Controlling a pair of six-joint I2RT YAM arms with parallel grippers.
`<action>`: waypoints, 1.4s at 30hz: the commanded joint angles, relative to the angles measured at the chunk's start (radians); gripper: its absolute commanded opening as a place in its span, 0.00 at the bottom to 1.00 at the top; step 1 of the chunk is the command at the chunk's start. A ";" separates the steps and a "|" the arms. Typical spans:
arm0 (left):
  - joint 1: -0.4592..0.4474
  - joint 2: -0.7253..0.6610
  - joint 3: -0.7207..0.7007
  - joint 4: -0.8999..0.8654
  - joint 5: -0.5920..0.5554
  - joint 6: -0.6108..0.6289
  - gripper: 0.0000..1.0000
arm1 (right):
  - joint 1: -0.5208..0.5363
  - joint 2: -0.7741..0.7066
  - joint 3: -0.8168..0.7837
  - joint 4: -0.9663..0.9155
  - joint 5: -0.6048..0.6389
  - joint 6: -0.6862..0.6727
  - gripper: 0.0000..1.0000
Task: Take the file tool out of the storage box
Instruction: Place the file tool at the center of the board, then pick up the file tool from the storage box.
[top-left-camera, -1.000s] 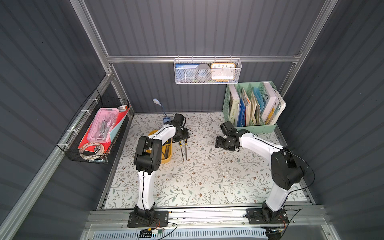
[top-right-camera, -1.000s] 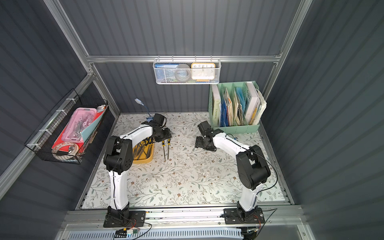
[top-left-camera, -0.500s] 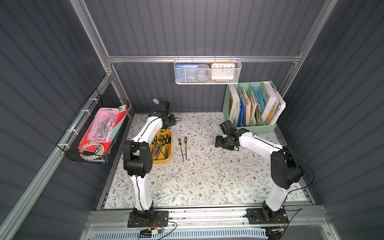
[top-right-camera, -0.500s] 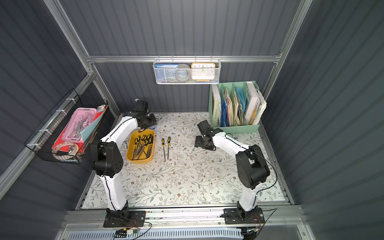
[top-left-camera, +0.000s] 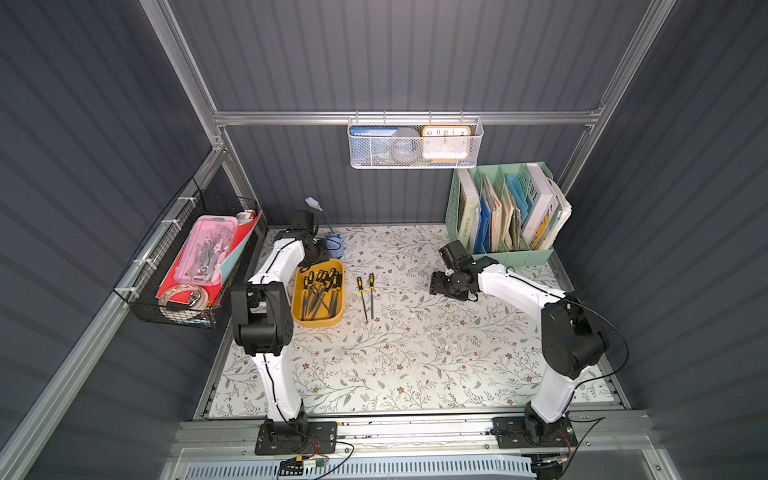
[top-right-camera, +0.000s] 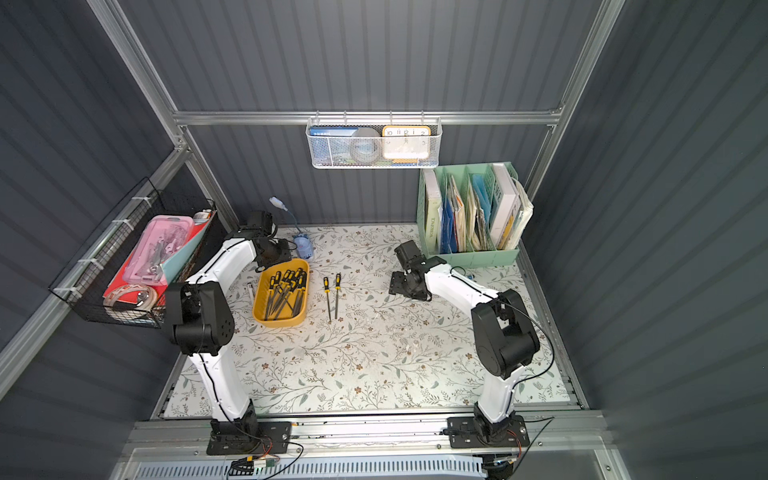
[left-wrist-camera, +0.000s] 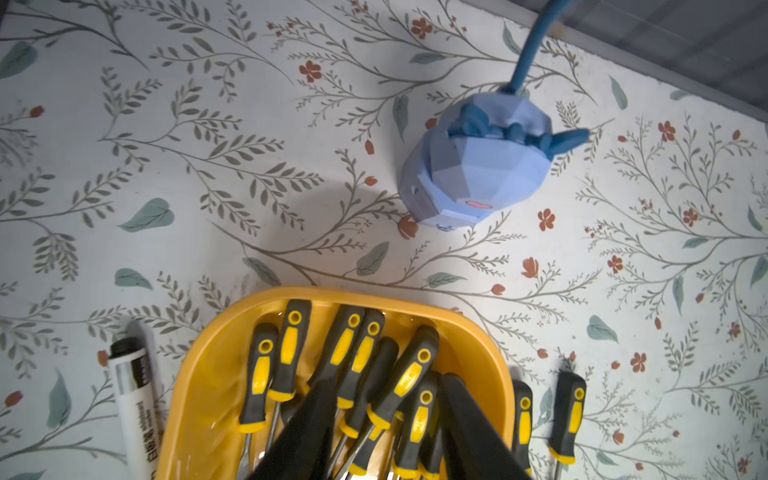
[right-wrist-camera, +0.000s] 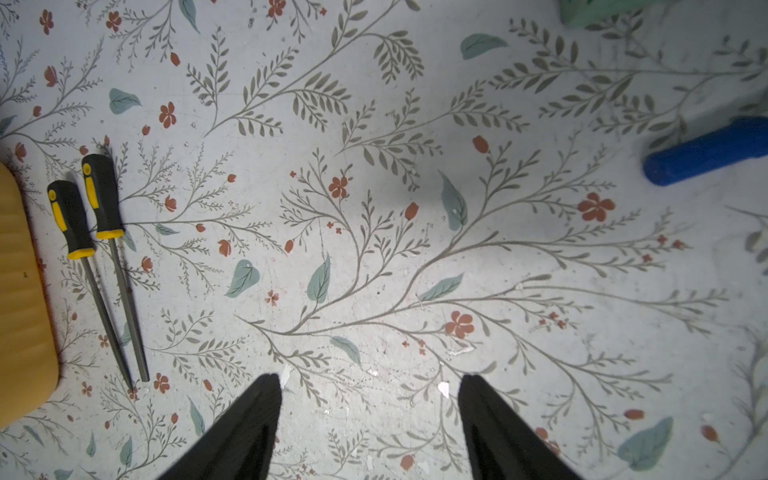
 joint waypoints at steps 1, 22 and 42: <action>0.003 0.036 0.003 0.007 0.041 0.078 0.46 | 0.000 0.016 0.005 -0.017 0.014 -0.002 0.73; -0.017 0.158 0.036 0.002 0.095 0.136 0.48 | 0.001 0.026 0.014 -0.023 0.026 0.010 0.73; -0.031 0.184 0.013 0.008 0.047 0.131 0.43 | 0.001 0.028 0.015 -0.026 0.022 0.015 0.73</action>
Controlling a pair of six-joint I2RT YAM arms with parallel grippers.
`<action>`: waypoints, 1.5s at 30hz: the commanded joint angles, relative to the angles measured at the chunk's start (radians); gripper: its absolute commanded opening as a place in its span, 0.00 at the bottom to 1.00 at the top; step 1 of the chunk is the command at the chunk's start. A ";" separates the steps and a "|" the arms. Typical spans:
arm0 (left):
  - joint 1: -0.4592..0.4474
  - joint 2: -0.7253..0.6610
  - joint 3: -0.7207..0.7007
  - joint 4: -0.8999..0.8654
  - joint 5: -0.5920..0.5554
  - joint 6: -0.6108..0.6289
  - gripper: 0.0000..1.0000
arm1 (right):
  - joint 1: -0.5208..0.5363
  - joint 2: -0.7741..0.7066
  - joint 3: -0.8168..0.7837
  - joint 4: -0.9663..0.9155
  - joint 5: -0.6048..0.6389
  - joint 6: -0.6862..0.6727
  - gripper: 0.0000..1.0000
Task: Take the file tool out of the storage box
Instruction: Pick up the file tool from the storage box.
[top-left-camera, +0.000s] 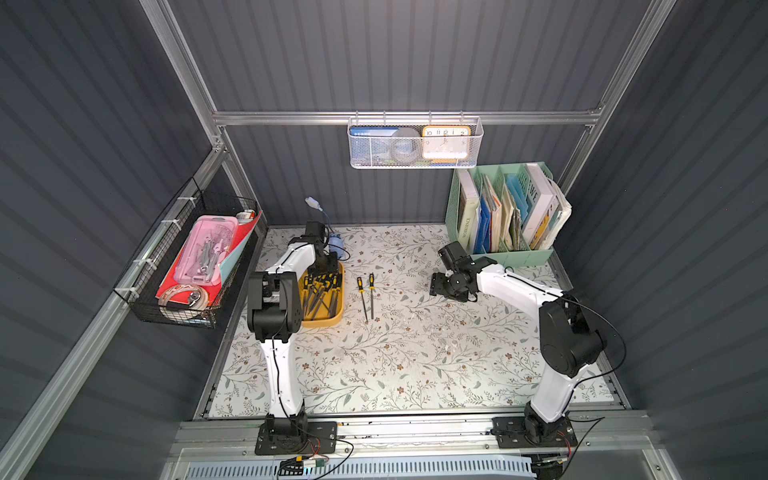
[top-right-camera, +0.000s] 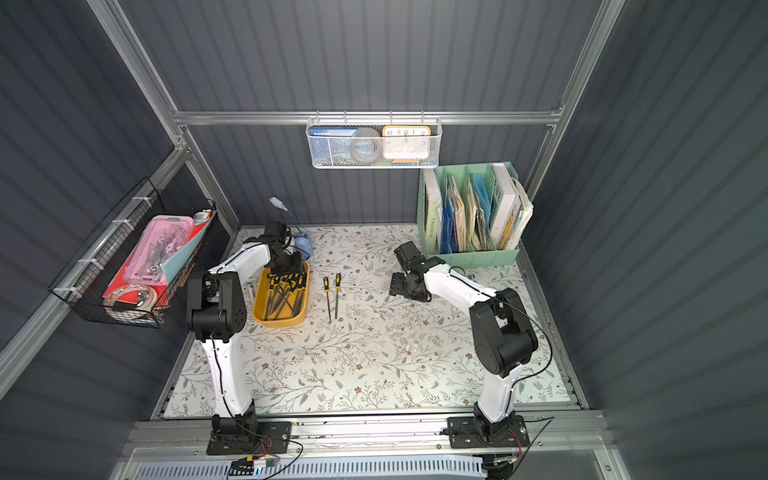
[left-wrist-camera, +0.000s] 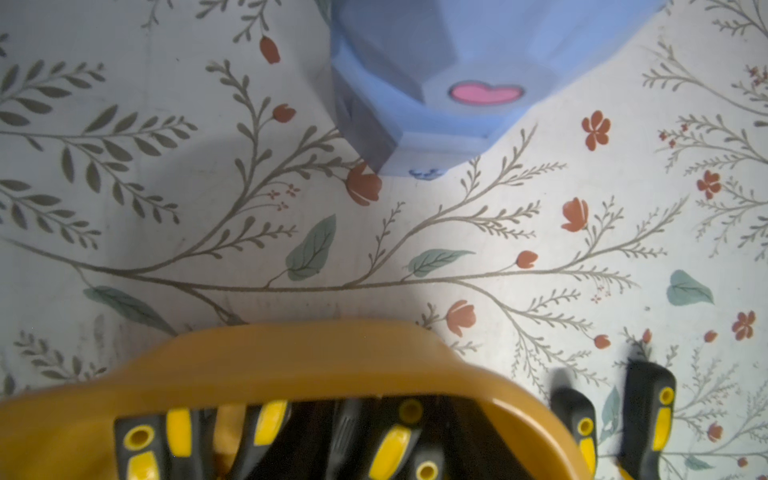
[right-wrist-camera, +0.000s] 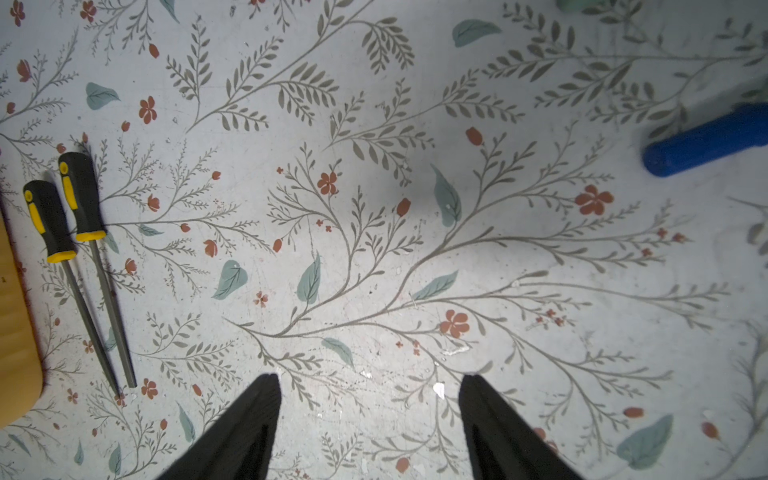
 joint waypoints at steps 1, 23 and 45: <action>-0.001 0.032 0.003 -0.008 -0.017 0.012 0.42 | 0.002 0.015 0.015 -0.019 0.015 0.005 0.73; 0.001 -0.049 0.143 -0.092 -0.140 -0.078 0.00 | 0.003 0.018 0.033 -0.016 0.014 0.011 0.73; -0.262 -0.054 0.155 0.108 0.040 -0.405 0.00 | 0.001 -0.031 -0.024 -0.013 0.049 0.007 0.73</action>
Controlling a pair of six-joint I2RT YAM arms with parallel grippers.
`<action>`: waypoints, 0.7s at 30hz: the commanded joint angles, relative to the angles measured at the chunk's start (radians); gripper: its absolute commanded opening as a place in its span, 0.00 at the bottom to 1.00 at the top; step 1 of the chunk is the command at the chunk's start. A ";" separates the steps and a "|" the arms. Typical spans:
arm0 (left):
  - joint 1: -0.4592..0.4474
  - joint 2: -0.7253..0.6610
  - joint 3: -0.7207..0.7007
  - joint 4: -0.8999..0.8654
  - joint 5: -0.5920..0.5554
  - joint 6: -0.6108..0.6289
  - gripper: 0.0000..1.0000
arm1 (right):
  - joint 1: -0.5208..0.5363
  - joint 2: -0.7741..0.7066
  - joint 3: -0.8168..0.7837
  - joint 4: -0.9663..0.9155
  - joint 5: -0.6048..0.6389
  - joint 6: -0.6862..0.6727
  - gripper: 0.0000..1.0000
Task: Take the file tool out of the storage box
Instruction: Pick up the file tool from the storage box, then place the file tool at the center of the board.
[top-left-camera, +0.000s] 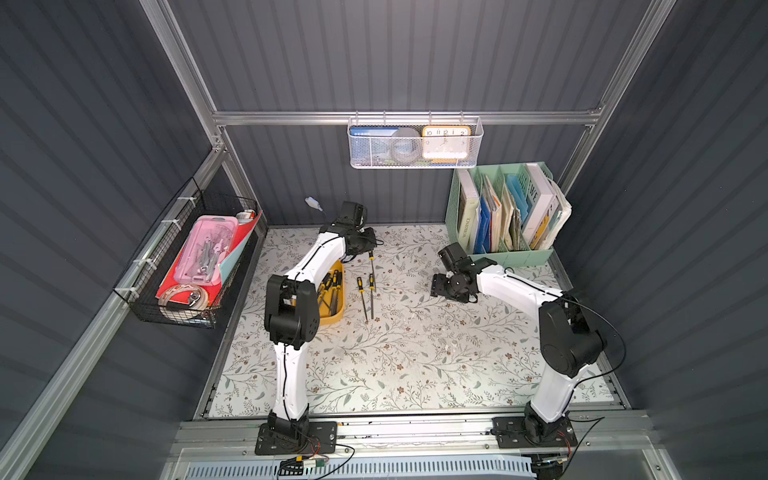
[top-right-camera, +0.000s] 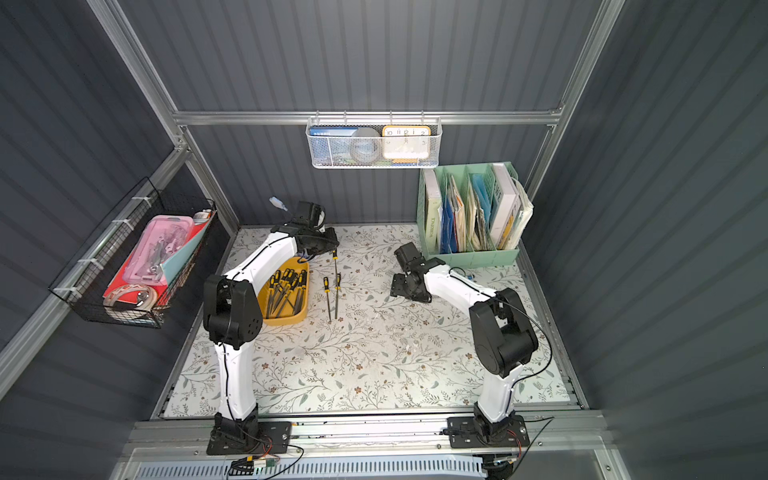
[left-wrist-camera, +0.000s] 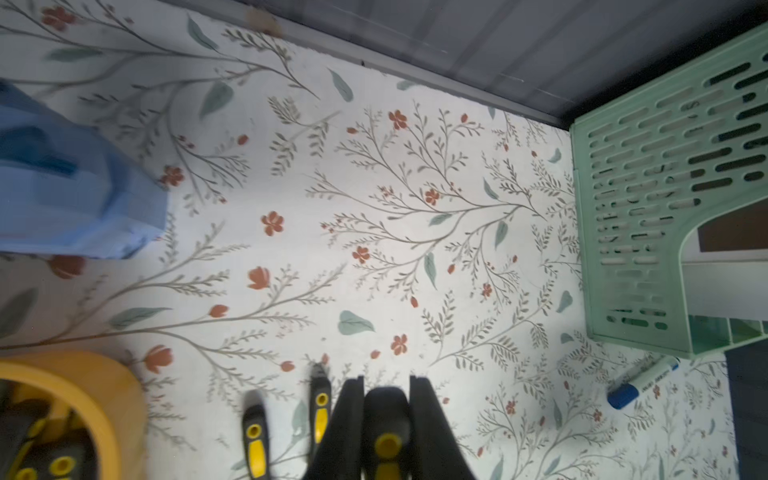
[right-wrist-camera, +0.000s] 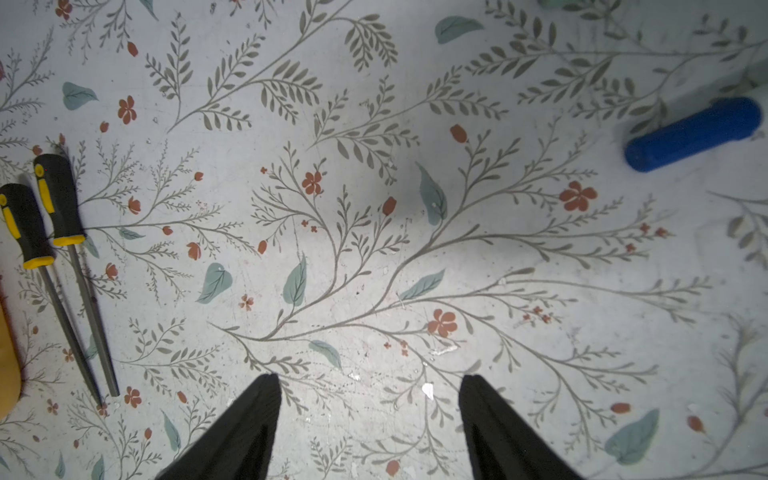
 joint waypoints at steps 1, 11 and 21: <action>-0.017 -0.012 -0.043 0.061 -0.013 -0.062 0.00 | 0.001 -0.030 -0.011 -0.013 0.023 0.002 0.74; -0.081 0.073 -0.111 0.084 -0.101 -0.048 0.00 | 0.001 -0.033 -0.012 -0.008 0.040 -0.012 0.74; -0.088 0.101 -0.194 0.131 -0.109 -0.032 0.00 | 0.000 -0.062 -0.056 -0.007 0.047 -0.011 0.74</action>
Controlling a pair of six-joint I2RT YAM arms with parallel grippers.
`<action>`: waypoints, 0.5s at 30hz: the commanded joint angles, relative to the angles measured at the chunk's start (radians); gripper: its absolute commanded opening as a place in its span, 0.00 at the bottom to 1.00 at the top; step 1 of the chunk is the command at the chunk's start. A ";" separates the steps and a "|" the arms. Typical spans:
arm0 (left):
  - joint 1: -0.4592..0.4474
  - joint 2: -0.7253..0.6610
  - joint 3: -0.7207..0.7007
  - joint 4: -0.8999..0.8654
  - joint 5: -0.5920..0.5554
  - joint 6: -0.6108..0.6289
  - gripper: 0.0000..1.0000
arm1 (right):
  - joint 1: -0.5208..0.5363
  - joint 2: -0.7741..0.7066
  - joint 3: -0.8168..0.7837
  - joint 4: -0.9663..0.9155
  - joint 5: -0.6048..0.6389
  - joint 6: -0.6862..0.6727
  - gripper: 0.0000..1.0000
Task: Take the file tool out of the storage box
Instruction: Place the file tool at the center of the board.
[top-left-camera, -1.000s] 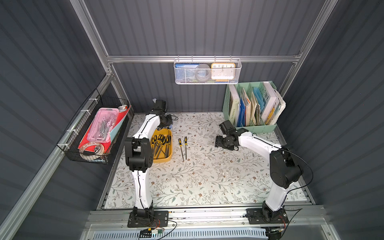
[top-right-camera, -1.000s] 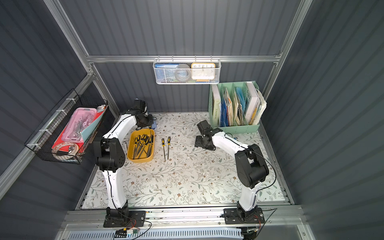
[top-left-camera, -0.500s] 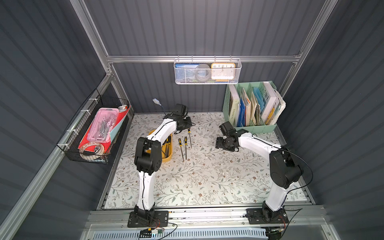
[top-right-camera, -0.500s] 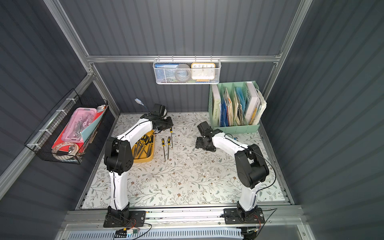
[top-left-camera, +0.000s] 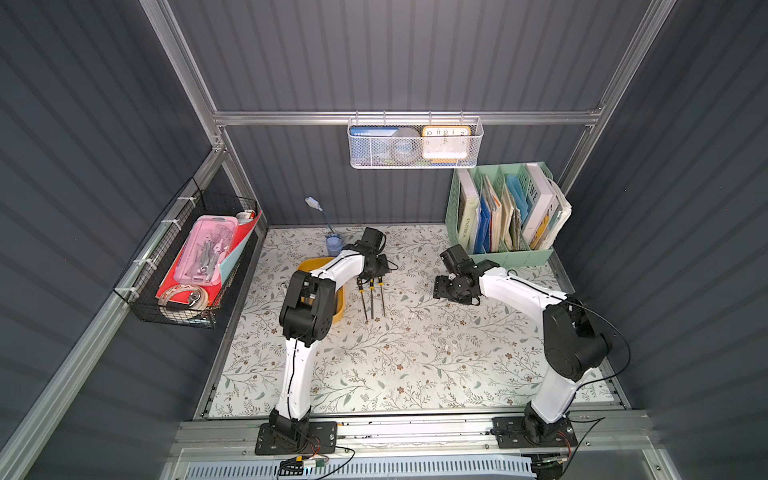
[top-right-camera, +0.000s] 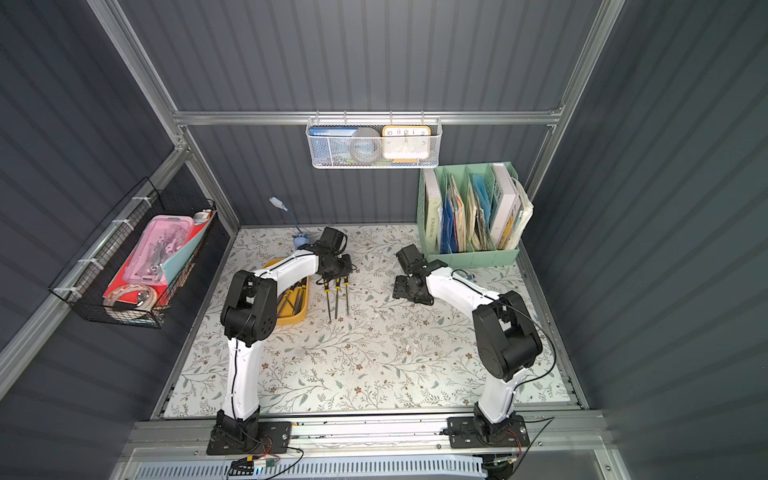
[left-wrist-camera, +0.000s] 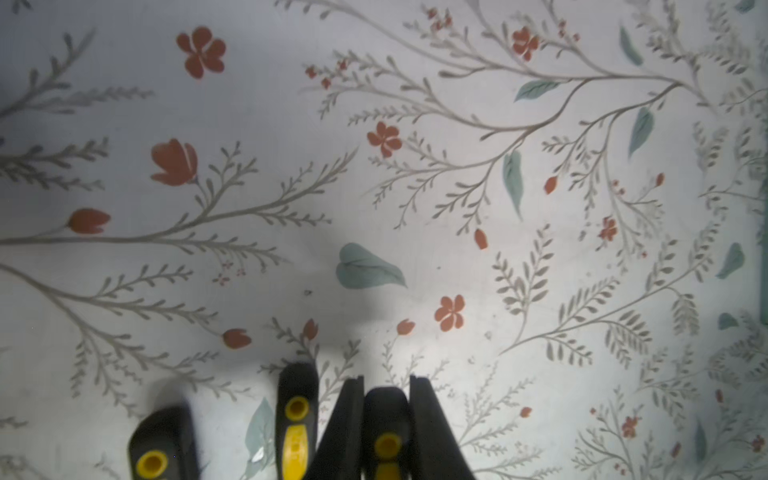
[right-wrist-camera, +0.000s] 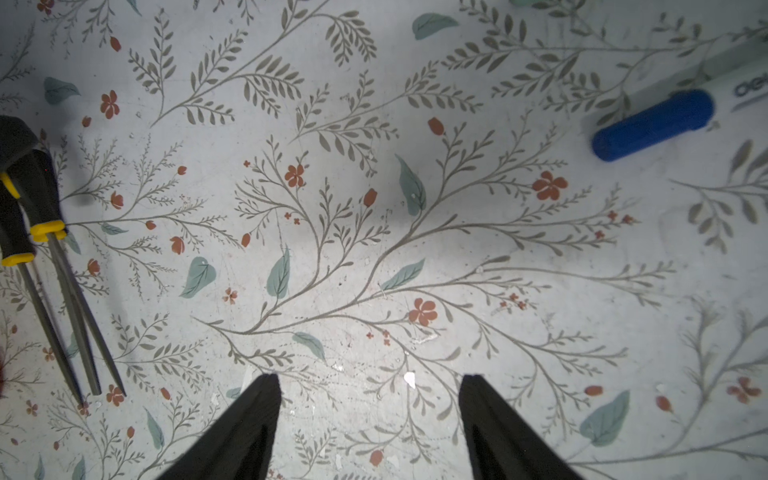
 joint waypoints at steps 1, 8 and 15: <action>0.000 0.022 -0.006 0.034 -0.010 0.009 0.00 | -0.001 -0.026 -0.017 -0.008 0.025 -0.008 0.74; -0.002 0.051 0.013 0.018 -0.009 0.020 0.12 | -0.001 -0.026 -0.017 -0.011 0.030 -0.013 0.74; -0.002 0.042 0.013 0.008 -0.014 0.039 0.40 | -0.001 -0.023 -0.014 -0.008 0.021 -0.009 0.74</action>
